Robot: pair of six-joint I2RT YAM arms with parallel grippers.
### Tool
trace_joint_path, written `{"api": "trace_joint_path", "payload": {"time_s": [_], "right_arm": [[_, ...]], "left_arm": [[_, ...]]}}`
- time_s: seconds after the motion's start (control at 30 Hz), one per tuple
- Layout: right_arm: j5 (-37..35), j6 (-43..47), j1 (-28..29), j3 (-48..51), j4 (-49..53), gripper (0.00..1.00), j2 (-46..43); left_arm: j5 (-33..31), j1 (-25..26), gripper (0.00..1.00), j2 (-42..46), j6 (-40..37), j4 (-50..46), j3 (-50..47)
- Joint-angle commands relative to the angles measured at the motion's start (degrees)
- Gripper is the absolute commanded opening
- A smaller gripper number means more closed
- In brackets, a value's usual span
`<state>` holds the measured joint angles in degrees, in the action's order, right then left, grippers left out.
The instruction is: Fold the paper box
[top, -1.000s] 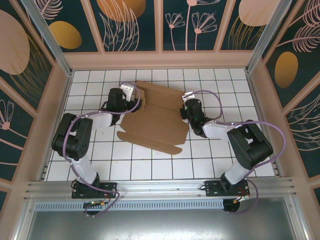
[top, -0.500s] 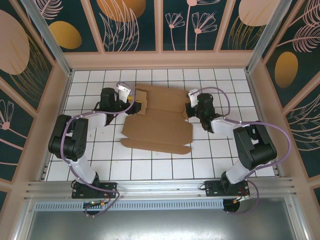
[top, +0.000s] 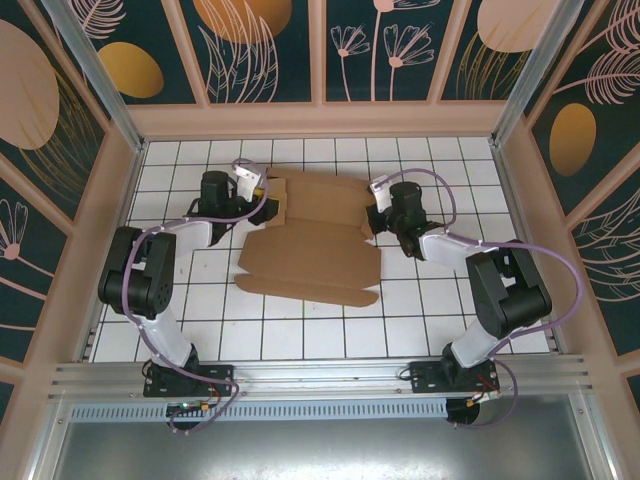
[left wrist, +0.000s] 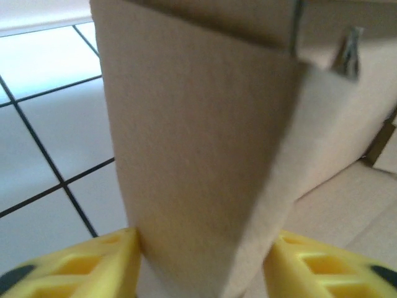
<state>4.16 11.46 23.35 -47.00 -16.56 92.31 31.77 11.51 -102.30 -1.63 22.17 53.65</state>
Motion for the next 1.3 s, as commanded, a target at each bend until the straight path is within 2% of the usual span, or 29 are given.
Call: {"api": "trace_joint_path", "payload": {"time_s": [0.0, 0.2, 0.27, 0.47, 0.7, 0.83, 0.97, 1.27], "right_arm": [[8.24, 1.98, 4.3, -0.52, -0.32, 0.0, -1.49], [5.59, 0.49, 5.94, -0.51, -0.61, 0.0, -1.66], [2.12, -0.75, 7.11, -1.28, -0.37, 0.0, -1.39], [-7.87, -3.96, 10.89, -2.4, 0.3, 0.0, -2.26], [-14.66, -6.95, 12.57, -4.74, 2.87, 0.0, -3.63], [-18.42, -10.21, 12.72, -8.29, 7.85, 0.0, -2.99], [-19.65, -14.65, 12.69, -12.25, 13.14, 0.0, -2.09], [-22.66, -21.84, 14.06, -16.73, 17.74, 0.0, -1.0]], "left_arm": [[0.49, 1.01, 0.4, -1.26, 0.89, 0.95, 4.13], [-3.16, 1.12, 0.26, -1.05, 3.84, 2.54, 3.69], [-5.15, 1.64, 0.26, -0.8, 3.96, 2.23, 3.43], [-16.94, 3.18, 0.26, 0.08, 4.71, 0.83, 2.55], [-27.2, 4.54, 0.21, -0.91, 5.6, -4.59, 5.46], [-32.4, 4.93, 0.17, -0.62, 5.5, -5.7, 5.67], [-37.4, 5.4, 0.15, -0.53, 6.61, -7.07, 6.46], [-46.48, 7.07, 0.15, -1.5, 9.67, -9.49, 8.73]]}}
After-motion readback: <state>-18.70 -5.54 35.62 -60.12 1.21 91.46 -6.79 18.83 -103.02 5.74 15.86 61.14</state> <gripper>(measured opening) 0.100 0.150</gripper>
